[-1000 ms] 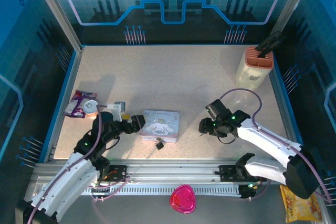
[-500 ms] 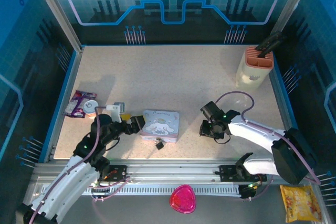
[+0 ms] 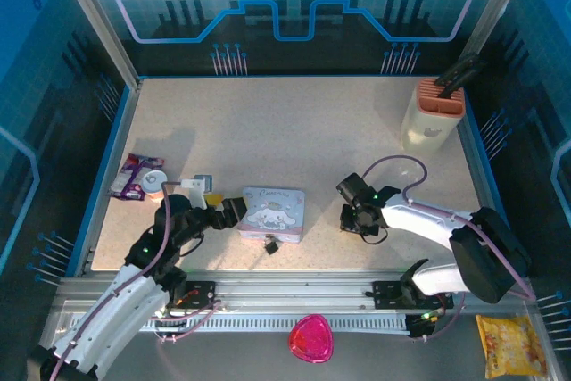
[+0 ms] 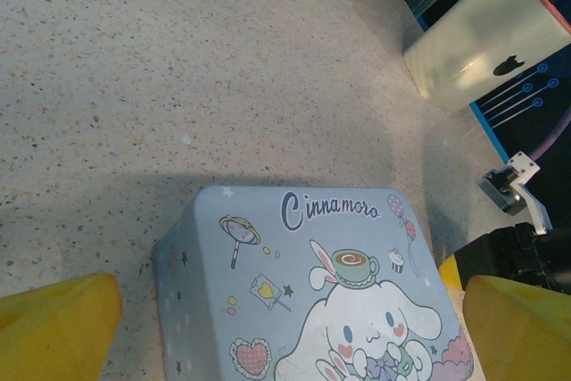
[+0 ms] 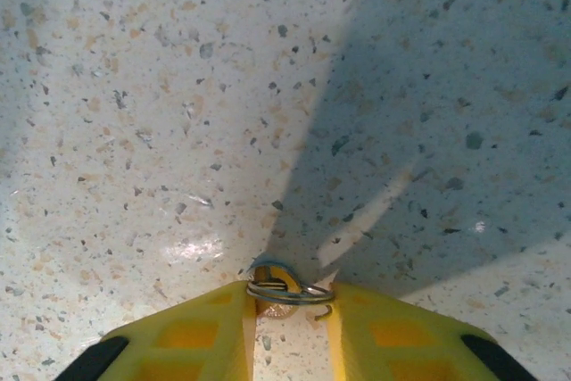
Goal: Unlock a padlock with a key
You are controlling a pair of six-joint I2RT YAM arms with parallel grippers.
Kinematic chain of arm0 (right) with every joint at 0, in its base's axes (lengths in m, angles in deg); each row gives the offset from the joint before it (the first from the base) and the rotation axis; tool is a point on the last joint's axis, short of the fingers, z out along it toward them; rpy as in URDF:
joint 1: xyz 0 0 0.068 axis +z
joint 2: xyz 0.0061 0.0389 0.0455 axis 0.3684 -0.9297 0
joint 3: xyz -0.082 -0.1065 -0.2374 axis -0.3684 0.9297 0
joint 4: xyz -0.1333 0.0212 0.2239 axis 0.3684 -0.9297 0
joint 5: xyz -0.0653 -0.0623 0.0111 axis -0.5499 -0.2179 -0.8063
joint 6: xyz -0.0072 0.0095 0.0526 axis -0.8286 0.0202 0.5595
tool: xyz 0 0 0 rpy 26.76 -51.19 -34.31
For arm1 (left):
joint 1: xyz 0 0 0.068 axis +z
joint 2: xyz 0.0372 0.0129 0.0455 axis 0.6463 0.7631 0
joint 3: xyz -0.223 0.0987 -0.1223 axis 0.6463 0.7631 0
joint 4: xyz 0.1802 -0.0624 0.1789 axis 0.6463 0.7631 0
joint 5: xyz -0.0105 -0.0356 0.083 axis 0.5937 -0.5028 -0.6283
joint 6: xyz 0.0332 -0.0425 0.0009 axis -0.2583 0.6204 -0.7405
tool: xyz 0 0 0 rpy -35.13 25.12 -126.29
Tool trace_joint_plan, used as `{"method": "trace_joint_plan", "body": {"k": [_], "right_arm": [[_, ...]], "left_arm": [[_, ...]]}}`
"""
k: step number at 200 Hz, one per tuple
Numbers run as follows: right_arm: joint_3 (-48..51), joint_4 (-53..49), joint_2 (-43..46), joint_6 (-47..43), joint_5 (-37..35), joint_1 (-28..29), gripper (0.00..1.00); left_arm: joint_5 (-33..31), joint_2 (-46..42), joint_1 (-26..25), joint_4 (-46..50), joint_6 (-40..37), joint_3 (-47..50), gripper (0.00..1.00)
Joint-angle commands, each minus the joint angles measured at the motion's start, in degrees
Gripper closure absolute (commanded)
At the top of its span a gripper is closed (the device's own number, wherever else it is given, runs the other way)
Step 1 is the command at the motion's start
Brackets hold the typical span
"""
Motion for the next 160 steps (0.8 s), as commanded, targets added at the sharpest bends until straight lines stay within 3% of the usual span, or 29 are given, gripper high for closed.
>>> {"method": "trace_joint_plan", "body": {"k": [1,37,101,160], "right_arm": [[-1.0,1.3,-2.2,0.7,-1.0,1.2,0.76],[-1.8,1.1,-2.7,0.5,-1.8,1.8,0.84],[-2.1,0.2,-0.7,-0.4,-2.5,2.0,0.89],[-6.1,-4.1,-0.8,-8.3,-2.4,1.1,0.7]], "left_arm": [[1.7,-0.5,-0.3,-2.3,-1.6,1.2,0.01],[1.8,-0.4,-0.2,-2.4,-1.6,1.2,0.01],[1.6,-0.4,-0.3,-2.5,-1.6,1.2,0.01],[1.4,-0.4,-0.3,-2.3,-1.7,1.3,0.01]]}}
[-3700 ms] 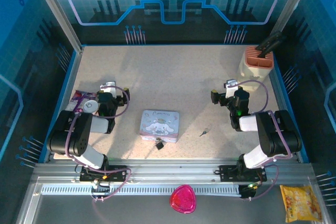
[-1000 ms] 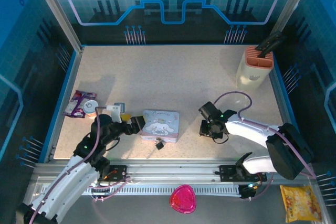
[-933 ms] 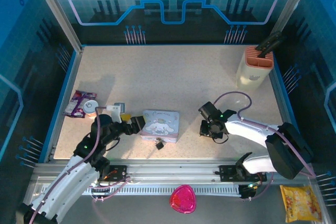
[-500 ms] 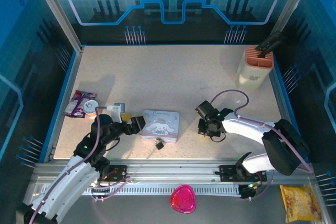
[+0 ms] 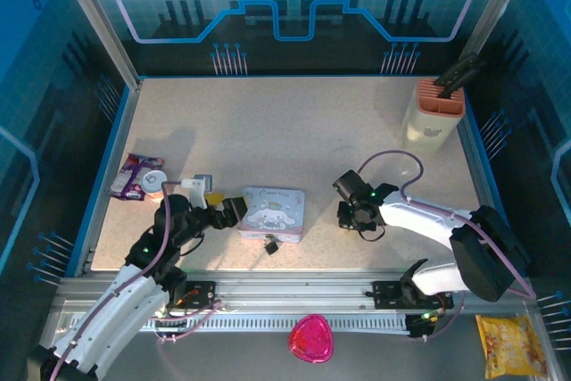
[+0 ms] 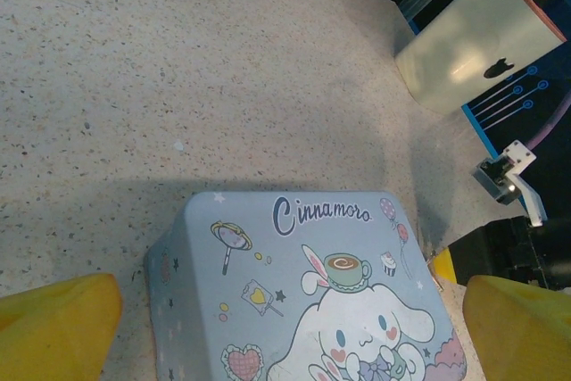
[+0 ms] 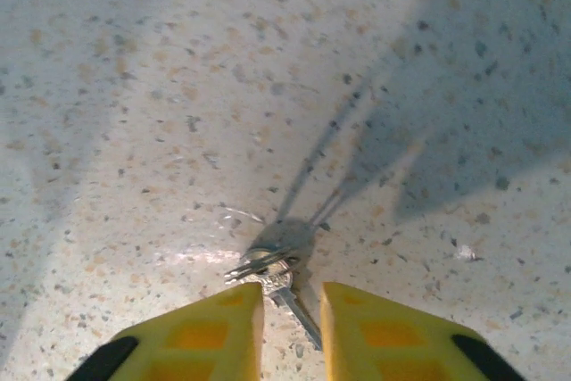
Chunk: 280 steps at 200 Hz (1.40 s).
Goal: Unlock a padlock with a key
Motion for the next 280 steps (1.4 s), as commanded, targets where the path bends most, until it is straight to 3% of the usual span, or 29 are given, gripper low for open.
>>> {"method": "trace_joint_plan", "body": {"k": [1,71,106,280], "right_arm": [[-3.2,-3.4,-0.5,-4.6,-0.8,0.0,0.7],[-6.6,-4.9,-6.2,-10.0,-0.8,-0.3,0.54],[-7.1,-4.8,-8.3,-9.0,0.6,-0.3,0.53],[-8.8,-5.6,-10.2,-8.1,-1.0,0.2,0.79]], "left_arm": [[1.1,-0.4,-0.3,-1.1,-1.7,1.0,0.01],[0.8,-0.4,-0.3,-0.9,-1.9,0.9,0.01],[0.8,-0.4,-0.4,-1.0,-1.9,0.9,0.01],[1.0,-0.4,-0.3,-1.1,-2.0,0.9,0.01]]}}
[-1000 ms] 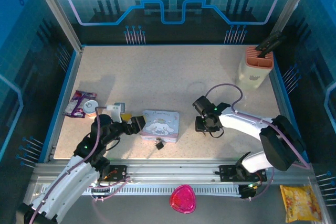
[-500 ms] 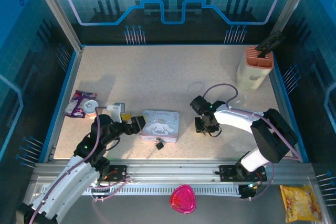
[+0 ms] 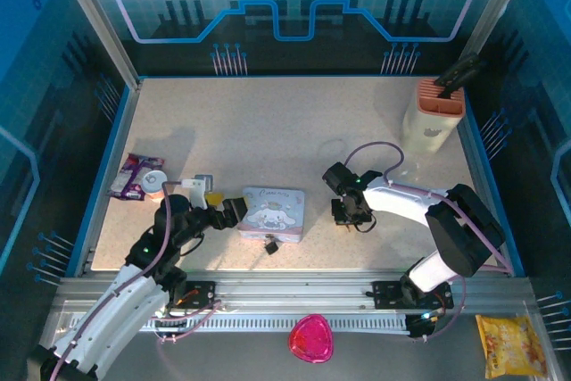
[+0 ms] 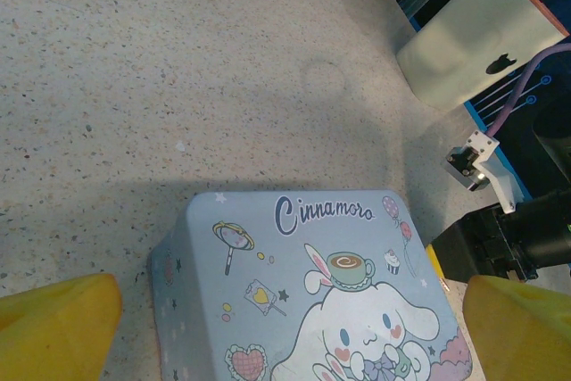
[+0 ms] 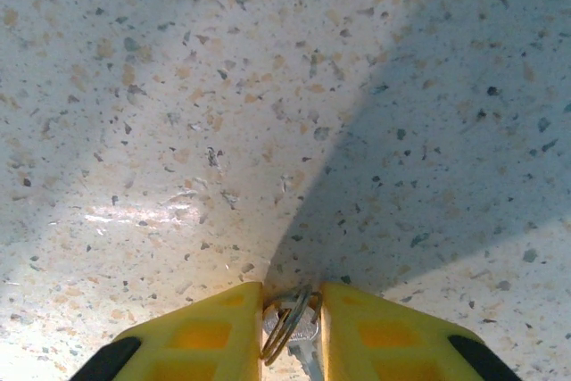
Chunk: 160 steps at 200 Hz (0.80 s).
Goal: Unlock a padlock with a key
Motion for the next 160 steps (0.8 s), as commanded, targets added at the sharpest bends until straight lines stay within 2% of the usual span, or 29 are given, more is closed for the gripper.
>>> {"method": "trace_joint_plan", "body": {"k": [1,94,160], "right_arm": [[-1.3,-0.7,0.3,0.3,-0.3,0.3,0.79],[-0.7,-0.2,3.4,1.2,-0.9,0.3,0.95],[2.6,7.0,18.0,6.3,4.4,-2.0,1.0]], "left_arm": [[0.9,-0.4,-0.3,-1.1,-0.9,0.9,0.01],[0.9,-0.2,-0.3,-1.5,-1.0,0.9,0.01],[4.1,5.5,-0.7,-4.8,-1.0,-1.6,0.01]]}}
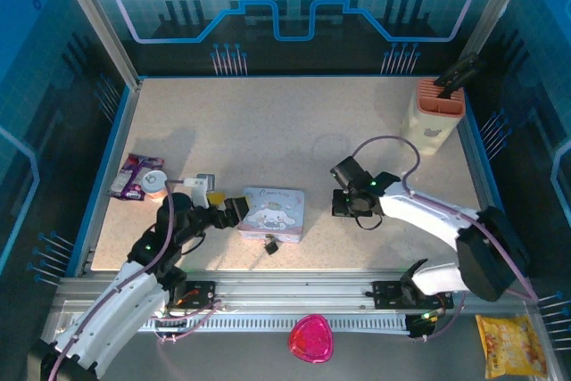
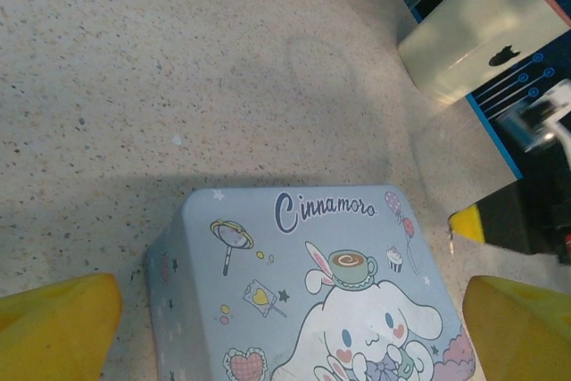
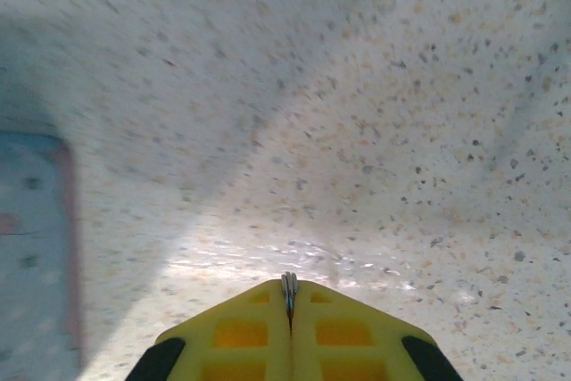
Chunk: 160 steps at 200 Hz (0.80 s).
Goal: Unlock a padlock with a key
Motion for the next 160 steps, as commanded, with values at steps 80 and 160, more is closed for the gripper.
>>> {"method": "trace_joint_plan", "body": {"k": [80,160], "right_arm": [[2.8,22.4,19.8,21.6,8.3,-0.9,1.0],[4.1,43.7,19.9,35.4,8.5,4.3,1.0]], "left_arm": [[1.2,14.0,-13.2,-22.7,-6.9,-7.8,0.08],[1.4,34.0,-19.5,-46.5,-25.0,-13.9,0.22]]}}
